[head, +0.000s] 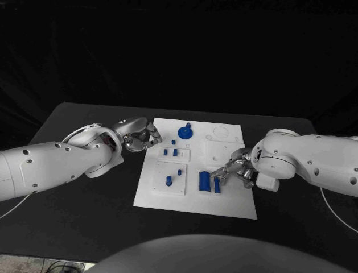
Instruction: Assemble the parts on the task board
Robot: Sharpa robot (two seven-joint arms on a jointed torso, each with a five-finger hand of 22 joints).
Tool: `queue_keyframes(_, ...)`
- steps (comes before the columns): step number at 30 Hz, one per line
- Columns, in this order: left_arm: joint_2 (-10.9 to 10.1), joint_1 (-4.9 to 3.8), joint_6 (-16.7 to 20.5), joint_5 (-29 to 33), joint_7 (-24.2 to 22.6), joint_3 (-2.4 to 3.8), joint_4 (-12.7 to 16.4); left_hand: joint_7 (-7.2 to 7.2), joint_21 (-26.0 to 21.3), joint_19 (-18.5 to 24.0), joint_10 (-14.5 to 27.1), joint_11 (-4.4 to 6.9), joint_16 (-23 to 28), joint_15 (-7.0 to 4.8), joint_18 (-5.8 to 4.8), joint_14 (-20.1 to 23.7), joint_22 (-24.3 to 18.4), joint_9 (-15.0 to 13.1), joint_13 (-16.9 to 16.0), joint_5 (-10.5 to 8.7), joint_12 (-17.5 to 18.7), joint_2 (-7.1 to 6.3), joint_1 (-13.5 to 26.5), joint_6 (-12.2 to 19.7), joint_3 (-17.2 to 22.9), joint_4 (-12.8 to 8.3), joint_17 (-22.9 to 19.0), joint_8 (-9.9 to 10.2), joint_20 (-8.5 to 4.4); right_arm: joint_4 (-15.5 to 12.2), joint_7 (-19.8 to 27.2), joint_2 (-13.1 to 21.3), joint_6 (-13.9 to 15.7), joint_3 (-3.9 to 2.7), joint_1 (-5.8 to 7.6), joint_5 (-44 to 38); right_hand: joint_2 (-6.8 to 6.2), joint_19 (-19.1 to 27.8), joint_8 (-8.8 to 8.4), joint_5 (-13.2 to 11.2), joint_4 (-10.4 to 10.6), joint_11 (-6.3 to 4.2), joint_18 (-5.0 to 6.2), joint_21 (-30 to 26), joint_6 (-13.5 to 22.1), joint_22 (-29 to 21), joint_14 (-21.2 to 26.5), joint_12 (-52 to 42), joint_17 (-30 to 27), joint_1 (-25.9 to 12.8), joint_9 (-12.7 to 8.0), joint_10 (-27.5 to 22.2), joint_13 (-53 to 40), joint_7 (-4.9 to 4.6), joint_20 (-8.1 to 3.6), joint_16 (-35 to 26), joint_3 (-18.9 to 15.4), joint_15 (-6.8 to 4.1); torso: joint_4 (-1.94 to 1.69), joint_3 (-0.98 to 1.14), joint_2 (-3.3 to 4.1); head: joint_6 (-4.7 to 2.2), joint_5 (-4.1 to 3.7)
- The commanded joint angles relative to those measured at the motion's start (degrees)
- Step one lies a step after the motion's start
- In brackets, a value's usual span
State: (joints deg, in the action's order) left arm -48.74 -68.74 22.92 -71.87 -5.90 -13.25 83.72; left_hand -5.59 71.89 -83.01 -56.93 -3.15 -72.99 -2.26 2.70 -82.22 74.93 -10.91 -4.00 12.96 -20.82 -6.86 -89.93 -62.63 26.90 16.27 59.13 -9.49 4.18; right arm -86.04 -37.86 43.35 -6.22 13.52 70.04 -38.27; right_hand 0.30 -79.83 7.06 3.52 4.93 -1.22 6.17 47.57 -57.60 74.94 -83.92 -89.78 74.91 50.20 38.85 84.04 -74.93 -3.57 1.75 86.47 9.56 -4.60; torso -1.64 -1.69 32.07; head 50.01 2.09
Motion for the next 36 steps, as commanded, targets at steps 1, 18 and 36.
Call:
queue_keyframes(1, 0.04, 0.07, -0.71, 0.20, 0.01, 0.03, 0.14, -0.24, -0.27, 0.47, -0.46, -0.12, 0.04, 0.14, 0.99, 0.36, 10.21, -0.06, 0.09, 0.32, -0.14, 0.04, -0.41, -0.10, 0.59, 0.01, -0.08, -0.36, -0.07, -0.57, 0.43, 0.63, 0.30, 0.01, -0.04, -2.26, -0.05, -0.18, -0.13, -0.19, 0.14, 0.44, 0.90, -0.45, -0.04, 5.46, -4.98, -0.22, 10.40, -0.56, -0.04, 5.96, -15.07, -0.16, 0.28, -0.11, -0.36, 0.28, -0.04, 0.02, 0.02, -0.01, 0.04)
queue_keyframes(18, -0.61, 0.07, 1.29, 0.25, -1.64, 0.03, 0.57, -0.22, -0.22, 0.45, -0.55, -0.11, 0.00, 0.14, 0.98, 0.36, 10.22, -0.09, 0.07, 0.40, -0.18, 0.00, -0.42, -0.16, 0.74, 0.03, -0.03, -0.43, -0.07, -15.98, 20.02, 13.64, 16.16, 0.00, 1.61, -19.71, 1.95, -1.47, 3.34, 14.61, -10.61, 0.12, -0.44, 7.01, 5.75, 7.46, -5.79, -0.22, 13.99, 19.19, 3.21, 5.96, -15.07, -0.63, -0.19, 2.73, 5.65, 0.05, 0.05, 0.00, -0.02, -0.01, 0.58)
queue_keyframes(36, -1.33, 0.07, 2.84, 0.34, -2.73, 0.03, 1.28, -0.15, -0.39, 0.53, -0.70, -0.04, 0.13, 0.10, 1.02, 0.46, 10.18, -0.14, 0.05, 0.47, -0.24, -0.17, -0.54, -0.24, 1.03, -0.03, -0.28, -0.53, -0.08, -17.13, 30.31, 15.37, 26.82, 0.01, -7.41, -46.55, -1.35, -0.42, 26.70, 12.72, -4.96, -1.35, -0.79, 12.78, 7.86, 8.09, -6.08, -0.22, 15.09, 24.39, 17.74, 5.96, -15.07, 2.00, -0.69, 3.53, 2.44, -0.75, 0.09, 0.00, 0.02, -0.01, 0.74)
